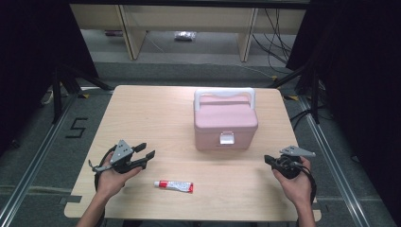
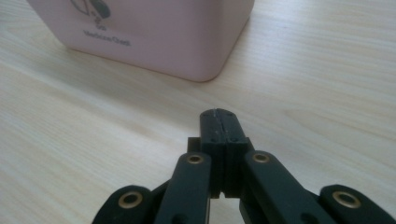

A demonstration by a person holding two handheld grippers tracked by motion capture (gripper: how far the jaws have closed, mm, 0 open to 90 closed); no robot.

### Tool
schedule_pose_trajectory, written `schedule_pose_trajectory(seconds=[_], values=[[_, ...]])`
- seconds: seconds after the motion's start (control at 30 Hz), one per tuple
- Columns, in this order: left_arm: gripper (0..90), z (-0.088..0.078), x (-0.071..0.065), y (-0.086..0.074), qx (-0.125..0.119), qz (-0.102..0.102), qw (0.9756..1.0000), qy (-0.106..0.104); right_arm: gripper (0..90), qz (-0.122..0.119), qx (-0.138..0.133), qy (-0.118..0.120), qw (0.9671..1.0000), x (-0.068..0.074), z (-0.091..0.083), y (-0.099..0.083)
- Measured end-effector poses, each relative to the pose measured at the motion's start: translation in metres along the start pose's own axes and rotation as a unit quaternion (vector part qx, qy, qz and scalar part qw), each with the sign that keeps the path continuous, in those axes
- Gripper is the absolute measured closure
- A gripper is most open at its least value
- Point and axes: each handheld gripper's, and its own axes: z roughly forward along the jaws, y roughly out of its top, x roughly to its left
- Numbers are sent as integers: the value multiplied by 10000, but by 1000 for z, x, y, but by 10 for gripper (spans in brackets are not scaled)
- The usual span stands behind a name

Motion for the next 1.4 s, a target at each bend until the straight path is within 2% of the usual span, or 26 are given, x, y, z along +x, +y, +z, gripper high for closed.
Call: schedule_pose_trajectory(seconds=[0.07, 0.1, 0.2, 0.23, 0.27, 0.3, 0.4, 0.43, 0.47, 0.53, 0.6, 0.63, 0.77, 0.87, 0.9, 0.93, 1.0, 1.03, 1.1, 1.13, 1.2, 1.23, 1.3, 1.37, 1.4], values=[[541, 0, 1, 2, -30, -25, 10000, -25, 900, -85, 6, 4, 10000, -5, 0, 4], [571, -2, 1, 3, 14, -23, 10000, 4, 900, 101, 71, -18, 9999, -5, -1, 7], [611, -2, 4, 4, 15, -65, 10000, -20, 900, -58, 6, -27, 10000, -13, 2, 15], [626, -2, 5, 4, 40, -82, 10000, -17, 900, 58, 53, -16, 10000, -15, 3, 18], [640, -2, 5, 5, 75, -98, 9999, 11, 900, -58, -11, 23, 10000, -20, 7, 21], [663, -1, 6, 7, 99, -114, 9999, -5, 900, 26, 30, -20, 10000, -20, 8, 25], [751, 3, 6, 14, 76, -113, 9999, -18, 900, -59, -4, 18, 10000, -33, 20, 40], [774, 5, 5, 17, 77, -123, 9999, -19, 900, 1, 65, -29, 10000, -33, 22, 44], [802, 7, 5, 19, 87, -127, 9999, -38, 900, -72, 25, 16, 10000, -37, 28, 49], [844, 11, 5, 24, 105, -135, 9998, -52, 900, -161, 39, -14, 9999, -39, 35, 59], [882, 16, 4, 29, 165, -135, 9998, -14, 900, -188, 91, 52, 9998, -40, 42, 66], [894, 19, 4, 32, 149, -139, 9998, -60, 900, -271, 110, -8, 9996, -40, 46, 69], [897, 21, 0, 39, 134, -37, 9999, -61, 900, -274, 119, 88, 9995, -38, 53, 79], [896, 20, 2, 37, 93, -10, 10000, -29, 900, -143, 86, 106, 9998, -33, 59, 83], [895, 18, 2, 36, 83, 7, 10000, -11, 900, -299, 101, 71, 9995, -34, 60, 85], [893, 18, 4, 35, 32, 10, 10000, -18, 900, -327, 110, 71, 9994, -34, 62, 86], [892, 16, 5, 34, 63, 30, 10000, 46, 900, -324, 89, 85, 9994, -34, 67, 89], [891, 15, 6, 33, 47, 25, 10000, 62, 900, -178, 78, 161, 9997, -32, 69, 90], [886, 15, 8, 33, 14, 37, 10000, 73, 900, -188, 80, 148, 9997, -32, 73, 93], [885, 15, 9, 33, -16, 29, 10000, 66, 900, -298, 18, 114, 9995, -33, 75, 95], [884, 15, 10, 35, -11, 32, 9999, 96, 900, -306, -35, 219, 9993, -34, 80, 98], [883, 15, 11, 35, -2, 50, 9999, 92, 900, -167, 23, 208, 9996, -30, 80, 98], [881, 17, 12, 37, -21, 52, 10000, 79, 900, -368, 23, 142, 9992, -32, 83, 100], [878, 20, 12, 38, 9, 60, 10000, 69, 900, -376, -30, 106, 9992, -33, 85, 100], [876, 23, 13, 40, -10, 49, 10000, 26, 900, -387, -25, 168, 9991, -33, 85, 101]])
